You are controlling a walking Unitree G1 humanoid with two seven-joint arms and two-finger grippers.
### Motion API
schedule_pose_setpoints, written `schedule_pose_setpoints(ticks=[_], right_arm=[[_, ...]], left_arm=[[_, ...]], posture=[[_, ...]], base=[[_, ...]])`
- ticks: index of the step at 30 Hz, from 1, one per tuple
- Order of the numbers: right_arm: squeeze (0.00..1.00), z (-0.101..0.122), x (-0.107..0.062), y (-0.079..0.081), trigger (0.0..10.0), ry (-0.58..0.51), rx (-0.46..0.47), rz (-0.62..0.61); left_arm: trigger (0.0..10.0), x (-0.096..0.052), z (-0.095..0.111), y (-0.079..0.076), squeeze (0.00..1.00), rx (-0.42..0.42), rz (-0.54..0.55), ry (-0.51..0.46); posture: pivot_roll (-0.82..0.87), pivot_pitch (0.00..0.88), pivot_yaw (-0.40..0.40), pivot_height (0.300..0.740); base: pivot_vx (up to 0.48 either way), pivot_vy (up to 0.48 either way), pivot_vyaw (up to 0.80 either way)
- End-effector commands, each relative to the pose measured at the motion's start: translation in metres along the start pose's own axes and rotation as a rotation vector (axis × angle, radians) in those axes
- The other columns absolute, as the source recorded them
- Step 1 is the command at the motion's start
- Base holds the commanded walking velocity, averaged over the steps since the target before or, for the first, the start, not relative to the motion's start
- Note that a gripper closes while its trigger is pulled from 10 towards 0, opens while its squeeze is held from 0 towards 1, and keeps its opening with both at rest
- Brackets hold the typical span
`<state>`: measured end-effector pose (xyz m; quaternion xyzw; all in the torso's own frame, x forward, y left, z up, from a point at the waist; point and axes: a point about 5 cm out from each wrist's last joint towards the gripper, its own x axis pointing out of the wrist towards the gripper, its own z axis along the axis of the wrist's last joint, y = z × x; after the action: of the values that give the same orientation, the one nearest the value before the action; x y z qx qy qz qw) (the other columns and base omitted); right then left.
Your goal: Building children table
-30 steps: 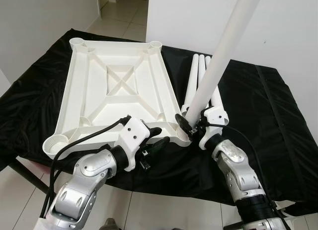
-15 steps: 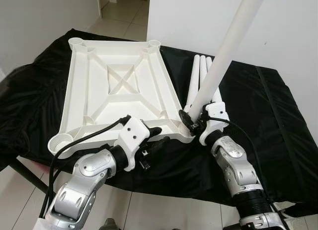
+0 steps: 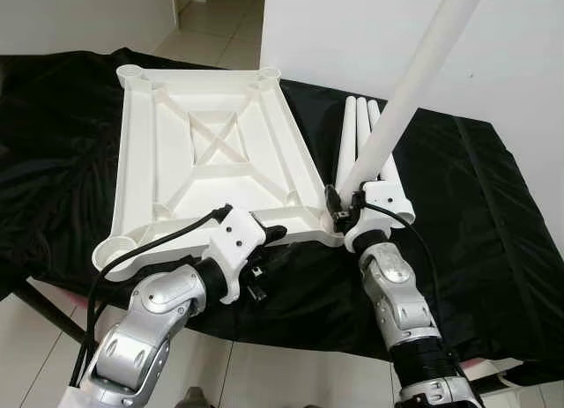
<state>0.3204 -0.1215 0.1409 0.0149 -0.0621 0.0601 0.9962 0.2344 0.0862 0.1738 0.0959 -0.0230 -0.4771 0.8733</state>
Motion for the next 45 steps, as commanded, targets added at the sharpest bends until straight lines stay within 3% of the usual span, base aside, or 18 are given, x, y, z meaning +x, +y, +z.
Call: schedule_pose_setpoints(ticks=[1, 12, 21, 26, 27, 29, 30, 31, 41, 45], right_arm=[[0.0, -0.016, -0.002, -0.007, 10.0, 0.077, -0.014, -0.113], [0.0, -0.011, 0.006, -0.002, 10.0, 0.067, -0.052, -0.267], [0.0, -0.016, 0.006, 0.005, 10.0, 0.091, -0.014, -0.276], [0.0, -0.017, 0.007, 0.002, 10.0, 0.088, -0.017, -0.294], [0.3, -0.016, 0.007, 0.001, 10.0, 0.085, -0.014, -0.292], [0.3, -0.016, 0.007, 0.001, 10.0, 0.083, -0.011, -0.289], [0.87, -0.016, 0.008, 0.001, 10.0, 0.082, -0.012, -0.29], [1.0, -0.015, 0.008, 0.003, 10.0, 0.074, -0.002, -0.272], [1.0, -0.001, 0.01, 0.007, 10.0, -0.028, 0.02, -0.154], [1.0, 0.004, 0.012, 0.001, 10.0, -0.054, 0.01, -0.11]], left_arm=[[10.0, 0.001, 0.003, 0.0, 0.0, 0.0, 0.03, -0.008], [10.0, 0.002, 0.003, 0.001, 0.0, 0.0, 0.041, -0.013], [10.0, 0.003, 0.005, 0.003, 0.0, 0.002, 0.049, -0.02], [10.0, 0.003, 0.005, 0.003, 0.0, 0.004, 0.049, -0.02], [10.0, 0.003, 0.005, 0.003, 0.0, 0.004, 0.048, -0.021], [10.0, 0.003, 0.005, 0.003, 0.0, 0.003, 0.047, -0.021], [10.0, 0.003, 0.005, 0.003, 0.0, 0.003, 0.046, -0.022], [10.0, 0.003, 0.005, 0.003, 0.0, 0.002, 0.045, -0.022], [10.0, 0.005, 0.005, 0.001, 0.0, -0.006, 0.038, -0.027], [10.0, 0.006, 0.005, 0.001, 0.0, -0.01, 0.037, -0.029]], posture=[[0.19, 0.065, -0.098, 0.74], [0.19, 0.071, -0.106, 0.74], [0.19, 0.07, -0.108, 0.74], [0.19, 0.069, -0.106, 0.74], [0.19, 0.069, -0.106, 0.74], [0.19, 0.069, -0.106, 0.74], [0.18, 0.069, -0.106, 0.74], [0.18, 0.068, -0.106, 0.74], [0.18, 0.069, -0.104, 0.74], [0.17, 0.068, -0.105, 0.74]], base=[[0.0, 0.0, 0.0], [0.0, 0.0, 0.0], [0.0, 0.0, 0.0], [0.0, 0.0, 0.0], [0.0, 0.0, 0.0], [0.0, 0.0, 0.0], [0.0, 0.0, 0.0], [0.0, 0.0, 0.0], [0.0, 0.0, 0.0], [0.0, 0.0, 0.0]])
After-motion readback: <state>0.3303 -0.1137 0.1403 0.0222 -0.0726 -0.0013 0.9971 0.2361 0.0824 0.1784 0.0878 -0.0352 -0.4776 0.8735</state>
